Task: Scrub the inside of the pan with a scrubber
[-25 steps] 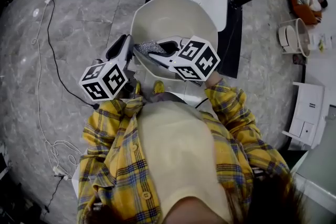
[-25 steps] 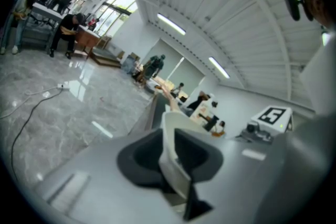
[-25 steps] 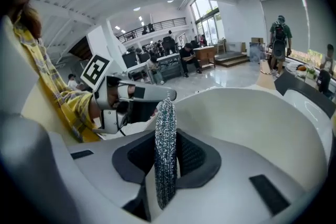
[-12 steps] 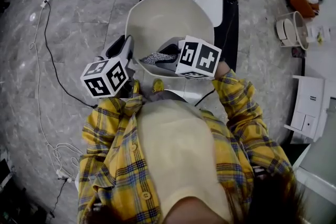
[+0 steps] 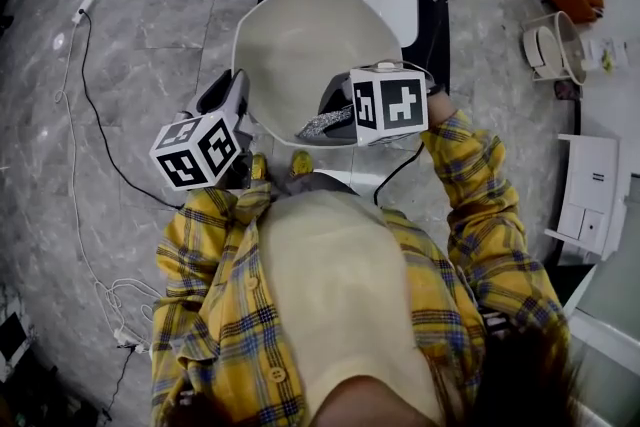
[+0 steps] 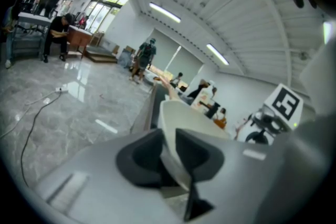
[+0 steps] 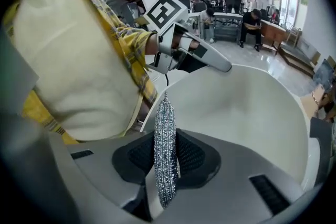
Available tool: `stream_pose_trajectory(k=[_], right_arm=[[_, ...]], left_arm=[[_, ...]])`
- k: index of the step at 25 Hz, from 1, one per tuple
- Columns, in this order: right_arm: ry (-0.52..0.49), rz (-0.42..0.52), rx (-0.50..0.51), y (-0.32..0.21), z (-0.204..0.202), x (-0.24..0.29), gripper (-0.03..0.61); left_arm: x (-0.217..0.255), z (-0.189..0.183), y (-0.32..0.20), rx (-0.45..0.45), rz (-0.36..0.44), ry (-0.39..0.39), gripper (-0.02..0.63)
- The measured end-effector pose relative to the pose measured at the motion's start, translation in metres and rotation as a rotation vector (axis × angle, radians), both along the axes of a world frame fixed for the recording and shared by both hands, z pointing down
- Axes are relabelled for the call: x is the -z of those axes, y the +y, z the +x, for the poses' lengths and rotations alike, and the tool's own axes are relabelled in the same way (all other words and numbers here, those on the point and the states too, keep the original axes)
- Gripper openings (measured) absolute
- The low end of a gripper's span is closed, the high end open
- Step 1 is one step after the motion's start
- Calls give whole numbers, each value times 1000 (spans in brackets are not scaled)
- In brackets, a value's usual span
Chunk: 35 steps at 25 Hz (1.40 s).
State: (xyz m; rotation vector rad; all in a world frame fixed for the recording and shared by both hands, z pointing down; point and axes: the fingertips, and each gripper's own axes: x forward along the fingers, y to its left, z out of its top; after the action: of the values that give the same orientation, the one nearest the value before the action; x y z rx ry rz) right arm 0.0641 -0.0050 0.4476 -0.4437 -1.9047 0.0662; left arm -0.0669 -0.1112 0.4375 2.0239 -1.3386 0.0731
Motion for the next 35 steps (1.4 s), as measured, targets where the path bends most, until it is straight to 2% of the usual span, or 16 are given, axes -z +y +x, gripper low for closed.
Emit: stream_pose_trajectory(k=[9,12,15,19,25,30,35], right_arm=[[227,49,156,-6,36,-11,86],[245,80,177,-8,37,-11,86],[212,133,173,-15,32,-11,86],[109,308,134,-45,17,-12,86],[-17,626,151,-96,-6,-4,86],[-52,885,234,-131,-19,1,86],[-80,1053,291,-159,-29,3,86]], left_arm=[[-1,0,0,-7,-2,-21,71],[-1,0,0,-7,-3,-22,71],[-1,0,1,-4,-3,-21,71],[-1,-1,2,1,-1,-22,71],[-1,0,0,10,0,-22,71],[-1,-1,1,18,2,-24,71],[-2,-1,2,25,1,-23,71]])
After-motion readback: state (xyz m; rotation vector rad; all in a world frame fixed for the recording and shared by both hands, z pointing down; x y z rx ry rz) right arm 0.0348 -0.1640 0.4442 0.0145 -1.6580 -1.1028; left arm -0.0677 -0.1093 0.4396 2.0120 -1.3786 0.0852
